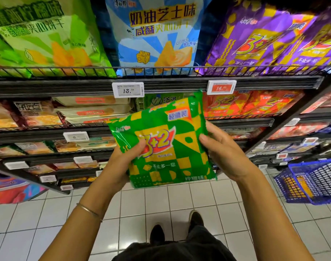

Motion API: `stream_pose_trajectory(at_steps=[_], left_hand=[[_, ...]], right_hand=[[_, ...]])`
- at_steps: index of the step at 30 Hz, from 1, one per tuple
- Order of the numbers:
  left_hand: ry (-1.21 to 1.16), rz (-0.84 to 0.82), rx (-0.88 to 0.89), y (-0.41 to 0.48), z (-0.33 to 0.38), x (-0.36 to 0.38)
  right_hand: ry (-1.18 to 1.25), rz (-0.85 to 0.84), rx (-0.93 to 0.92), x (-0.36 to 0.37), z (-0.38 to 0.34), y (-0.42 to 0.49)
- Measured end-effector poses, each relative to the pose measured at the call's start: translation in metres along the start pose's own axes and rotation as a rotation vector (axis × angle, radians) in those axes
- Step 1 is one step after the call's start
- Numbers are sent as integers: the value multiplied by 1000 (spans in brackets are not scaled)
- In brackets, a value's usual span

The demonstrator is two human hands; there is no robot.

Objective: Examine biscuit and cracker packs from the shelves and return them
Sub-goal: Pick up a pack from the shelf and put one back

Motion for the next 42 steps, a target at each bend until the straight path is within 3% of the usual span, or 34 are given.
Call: stream_pose_trajectory(at_steps=[2,5,10,14,20,23,25,28,35,38,42], left_hand=[[-143,-106,-190,-2,-15,10],[-300,-223,-329,-9,-29,25],[-423,-202,-493,-17,-46,43],[-568,-181,-763,-31,-70,49],[-470,-222,-624,-24,-59,50],[-307,-169,-472,-14,-49,34],[-166,-125,-375,-9,-40,23],[37,-89,-201,-4,-23,15],[161,-90,-66,-8,-8,18],[114,-198,-40,-9,1,20],[-106,-430,-122,-15,10,30]], right_hand=[[-46,-1,-12,3,-9,1],[-69,77,-20,6,-22,4],[-94,134,-2,12,-29,12],[-24,153,54,14,-23,16],[-85,178,106,7,-20,13],[118,52,172,8,-18,6],[125,32,205,4,-10,2],[13,80,204,2,10,0],[77,218,93,-5,22,-5],[211,282,102,-12,27,-7],[602,147,193,-4,45,-3]])
Point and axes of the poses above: each hand's wrist, its own y-axis towards the middle knuckle, its own x-axis out of the palm, z = x × y, the point moved 7 cm from there along y, towards the middle knuckle, and after that the axes turned 2 degrees about -y, right-handed, at the moved point
